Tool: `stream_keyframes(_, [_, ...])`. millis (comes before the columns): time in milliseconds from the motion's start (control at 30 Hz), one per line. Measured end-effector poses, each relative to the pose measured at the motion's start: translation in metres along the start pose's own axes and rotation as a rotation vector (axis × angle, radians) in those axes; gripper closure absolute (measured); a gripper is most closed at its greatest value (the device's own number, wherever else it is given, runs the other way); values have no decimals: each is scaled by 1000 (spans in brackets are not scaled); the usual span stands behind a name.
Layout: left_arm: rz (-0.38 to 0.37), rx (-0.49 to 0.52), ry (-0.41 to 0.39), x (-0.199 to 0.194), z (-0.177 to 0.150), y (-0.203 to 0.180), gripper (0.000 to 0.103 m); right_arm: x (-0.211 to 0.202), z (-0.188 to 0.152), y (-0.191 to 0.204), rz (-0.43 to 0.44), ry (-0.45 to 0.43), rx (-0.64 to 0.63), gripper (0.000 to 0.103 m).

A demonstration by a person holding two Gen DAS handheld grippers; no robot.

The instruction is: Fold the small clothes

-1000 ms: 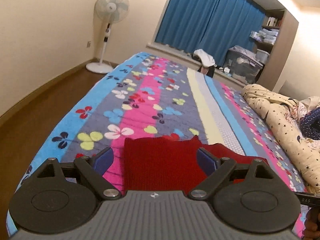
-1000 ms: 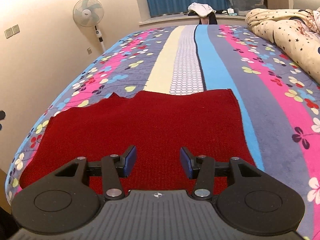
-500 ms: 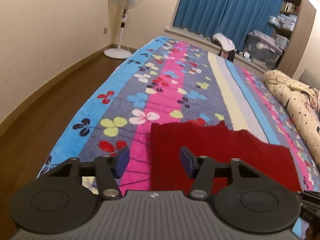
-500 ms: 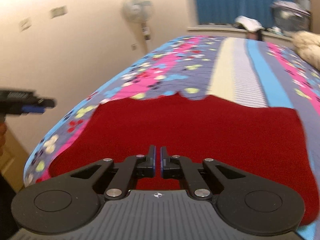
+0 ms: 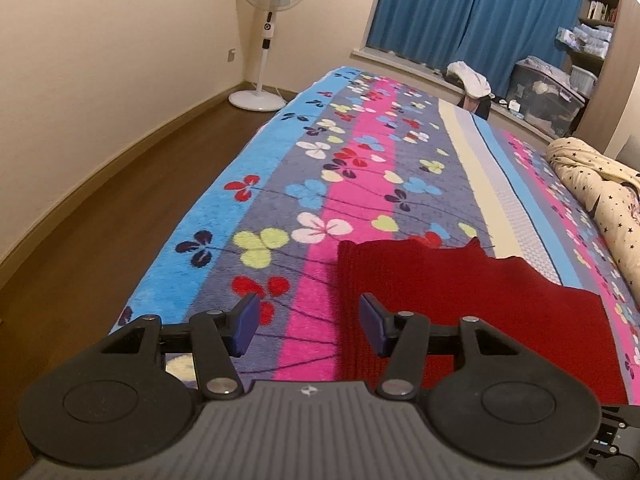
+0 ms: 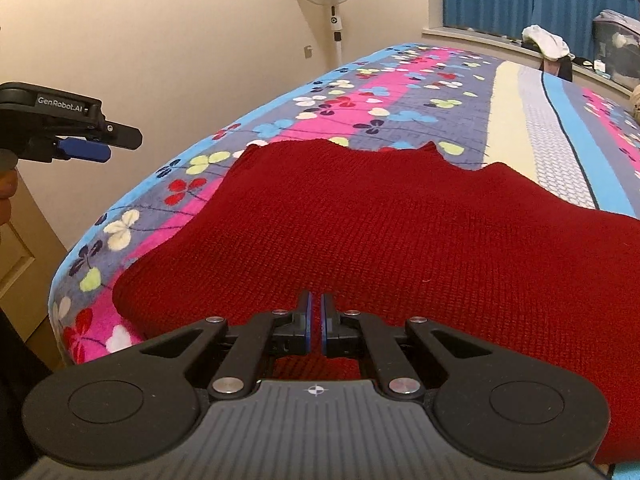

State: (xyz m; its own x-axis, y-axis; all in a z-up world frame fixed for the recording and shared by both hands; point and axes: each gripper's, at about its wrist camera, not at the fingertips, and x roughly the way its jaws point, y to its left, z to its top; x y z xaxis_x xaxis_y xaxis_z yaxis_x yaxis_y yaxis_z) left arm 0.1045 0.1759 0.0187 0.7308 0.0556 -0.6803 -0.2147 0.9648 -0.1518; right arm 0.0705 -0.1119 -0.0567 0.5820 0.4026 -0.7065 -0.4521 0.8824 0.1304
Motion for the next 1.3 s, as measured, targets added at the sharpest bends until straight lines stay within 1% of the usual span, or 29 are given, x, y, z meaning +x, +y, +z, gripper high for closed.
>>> stream_keyframes(100, [9,-1,10,2,1,3,42,2,0,5,20,-1,-29,98])
stream_keyframes(167, [16,-6,20,4,0,5,41,4,-2,15,57,0,-81,98])
stream_keyframes(300, [16,-13,53,9,0,7,41,5,-10,48,126,-29,-248,96])
stream_keyframes(333, [18,-14,57,10,0,7,41,6,-12,56,144,-39,-285,92])
stream_keyframes(367, [18,-17,62,12,0,7,41,7,-15,65,153,-53,-329,84])
stream_keyframes(400, [18,-20,68,13,0,8,41,7,-17,73,153,-71,-374,78])
stream_keyframes(433, [18,-24,73,14,1,8,41,8,-20,82,148,-92,-427,69])
stream_keyframes(467, [17,-30,78,15,1,9,39,9,-22,89,149,-105,-467,66])
stream_keyframes(500, [16,-36,83,16,1,9,38,11,-24,95,159,-107,-490,66])
stream_keyframes(600, [15,-46,100,20,2,9,38,19,-27,109,203,-77,-547,64])
stream_keyframes(700, [13,-50,118,25,3,8,37,26,-37,125,183,-92,-666,60])
stream_keyframes(733, [13,-49,126,27,3,7,37,30,-40,129,163,-92,-701,60])
stream_keyframes(833, [12,-49,153,35,3,5,32,42,-49,136,101,-71,-794,60])
stream_keyframes(900, [-1,-55,182,43,4,5,31,46,-55,138,78,-81,-862,60])
stream_keyframes(933, [-17,-63,206,49,5,5,29,47,-56,139,71,-87,-887,62])
stream_keyframes(967, [-40,-74,230,56,6,5,25,47,-56,139,65,-92,-896,71])
stream_keyframes(1000, [-76,-90,259,62,6,6,22,48,-54,138,71,-92,-890,74])
stream_keyframes(1033, [-116,-108,288,69,7,7,20,47,-49,136,87,-92,-868,83])
stream_keyframes(1067, [-153,-125,316,74,7,7,17,45,-43,132,102,-97,-836,88])
stream_keyframes(1133, [-222,-162,365,86,8,5,13,33,-29,127,125,-126,-764,89])
stream_keyframes(1233, [-331,-211,440,109,13,2,13,8,-9,118,122,-209,-689,89])
stream_keyframes(1300, [-415,-268,478,125,17,2,13,-3,1,109,126,-237,-635,89])
